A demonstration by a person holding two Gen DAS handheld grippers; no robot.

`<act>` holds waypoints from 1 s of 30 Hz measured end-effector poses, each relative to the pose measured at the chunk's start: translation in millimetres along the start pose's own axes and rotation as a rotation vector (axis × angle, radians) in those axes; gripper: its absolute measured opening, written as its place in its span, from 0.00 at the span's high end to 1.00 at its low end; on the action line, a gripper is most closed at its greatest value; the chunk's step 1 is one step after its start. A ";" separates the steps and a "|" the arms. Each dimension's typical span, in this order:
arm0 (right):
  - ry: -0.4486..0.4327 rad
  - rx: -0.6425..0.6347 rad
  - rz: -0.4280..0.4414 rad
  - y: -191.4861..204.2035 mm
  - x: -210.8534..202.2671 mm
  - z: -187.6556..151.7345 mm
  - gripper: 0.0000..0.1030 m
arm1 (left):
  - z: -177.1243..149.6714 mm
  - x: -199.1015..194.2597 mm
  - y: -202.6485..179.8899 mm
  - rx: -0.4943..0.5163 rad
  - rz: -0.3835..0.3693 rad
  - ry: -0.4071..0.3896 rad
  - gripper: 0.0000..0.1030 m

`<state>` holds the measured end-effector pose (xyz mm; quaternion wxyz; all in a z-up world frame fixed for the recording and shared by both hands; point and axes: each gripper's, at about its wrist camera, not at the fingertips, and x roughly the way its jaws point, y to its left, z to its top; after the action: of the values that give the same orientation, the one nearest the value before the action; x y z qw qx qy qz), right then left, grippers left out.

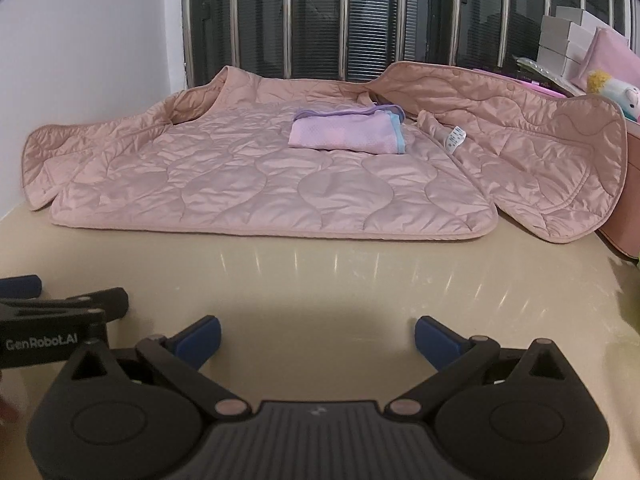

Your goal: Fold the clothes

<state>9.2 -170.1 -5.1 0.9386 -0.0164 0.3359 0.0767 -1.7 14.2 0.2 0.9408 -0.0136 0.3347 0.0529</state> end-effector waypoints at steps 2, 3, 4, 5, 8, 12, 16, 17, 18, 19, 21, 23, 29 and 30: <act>-0.005 -0.001 0.001 0.1 -1.4 -1.6 0.00 | -0.1 0.0 -0.7 0.003 0.000 0.000 0.01; -0.008 -0.002 0.003 0.3 -2.1 -2.3 0.00 | 0.1 0.1 -1.2 0.006 -0.002 0.000 0.01; -0.008 -0.001 0.004 0.0 -2.3 -2.5 0.00 | 0.1 0.1 -1.7 0.009 -0.005 0.000 0.01; -0.009 0.001 0.005 -0.4 -2.3 -2.4 0.00 | -0.1 0.0 -2.2 0.011 -0.010 0.000 0.01; -0.008 0.002 0.012 -3.2 -1.3 -1.5 0.00 | -0.3 -0.6 -4.5 0.004 0.000 0.000 0.01; -0.009 -0.003 0.016 -2.0 -1.6 -1.9 0.00 | 0.0 -0.1 -4.4 0.004 -0.005 0.000 0.01; -0.010 -0.006 0.017 -1.7 -1.9 -2.5 0.00 | 0.1 -0.2 -4.6 0.006 -0.004 0.000 0.01; -0.009 -0.006 0.016 -1.8 -1.8 -2.5 0.00 | 0.2 -0.2 -4.6 0.006 -0.004 0.000 0.01; -0.009 -0.006 0.016 -2.0 -1.8 -2.5 0.00 | 0.3 -0.3 -4.4 0.006 -0.005 0.000 0.01; -0.009 -0.006 0.016 -2.0 -1.8 -2.4 0.00 | 0.3 -0.4 -4.5 0.006 -0.005 0.000 0.01; -0.009 -0.006 0.014 -1.5 -1.7 -2.3 0.00 | 0.3 -0.4 -4.7 0.007 -0.004 0.001 0.01; -0.008 -0.006 0.012 -1.2 -1.5 -2.2 0.00 | 0.6 0.1 -4.5 0.007 -0.004 0.001 0.01; -0.009 0.000 0.006 -1.1 -1.7 -2.7 0.00 | 0.5 0.2 -5.3 0.007 -0.005 0.001 0.01; -0.009 0.002 0.003 -1.1 -1.8 -2.8 0.00 | 0.4 0.2 -5.4 0.007 -0.006 0.001 0.01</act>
<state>6.2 -171.7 -6.2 0.9400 -0.0146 0.3318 0.0780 -0.7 8.9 0.4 0.9408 -0.0113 0.3352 0.0490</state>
